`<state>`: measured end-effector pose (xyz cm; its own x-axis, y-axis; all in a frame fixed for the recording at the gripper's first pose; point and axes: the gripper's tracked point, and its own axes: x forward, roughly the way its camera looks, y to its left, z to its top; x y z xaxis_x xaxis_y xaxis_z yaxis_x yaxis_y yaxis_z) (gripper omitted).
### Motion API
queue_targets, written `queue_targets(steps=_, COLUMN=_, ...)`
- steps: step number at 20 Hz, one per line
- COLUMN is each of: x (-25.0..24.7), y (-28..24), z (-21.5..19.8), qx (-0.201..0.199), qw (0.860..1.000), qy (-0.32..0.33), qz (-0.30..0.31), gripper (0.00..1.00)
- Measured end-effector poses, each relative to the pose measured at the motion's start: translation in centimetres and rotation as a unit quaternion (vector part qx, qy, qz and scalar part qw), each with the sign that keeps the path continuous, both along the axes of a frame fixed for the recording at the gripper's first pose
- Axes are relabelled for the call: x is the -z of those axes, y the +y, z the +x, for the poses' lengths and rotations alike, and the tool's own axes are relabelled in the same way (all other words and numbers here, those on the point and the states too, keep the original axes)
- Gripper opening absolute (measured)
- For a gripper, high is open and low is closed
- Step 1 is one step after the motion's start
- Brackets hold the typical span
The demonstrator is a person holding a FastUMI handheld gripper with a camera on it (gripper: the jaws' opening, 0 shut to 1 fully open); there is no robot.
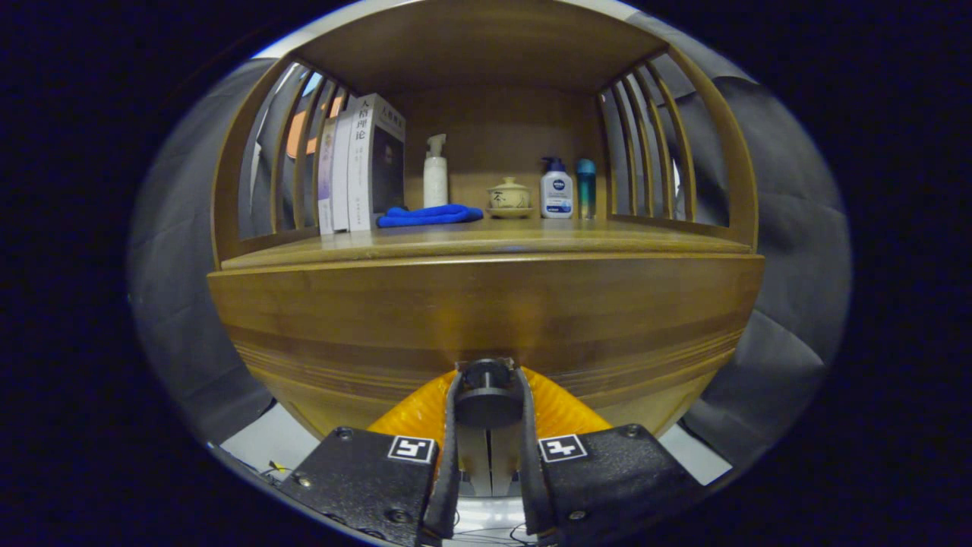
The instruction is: Pull open the drawer, take out the items inside it, and place them on the countertop above the cabinet.
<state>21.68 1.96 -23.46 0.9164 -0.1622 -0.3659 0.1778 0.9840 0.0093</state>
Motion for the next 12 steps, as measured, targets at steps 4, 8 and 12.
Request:
queue_targets(steps=4, x=-0.1, y=0.1, z=-2.9, qx=-0.001, qw=1.000, qy=-0.001, qz=-0.001, gripper=0.37)
queue_targets(steps=8, x=-0.2, y=0.4, z=-4.9, qx=0.002, qw=1.000, qy=-0.002, qz=-0.004, gripper=0.36)
queue_targets(steps=12, x=-0.2, y=0.6, z=-6.5, qx=-0.005, qw=1.000, qy=-0.003, qz=-0.011, gripper=0.37)
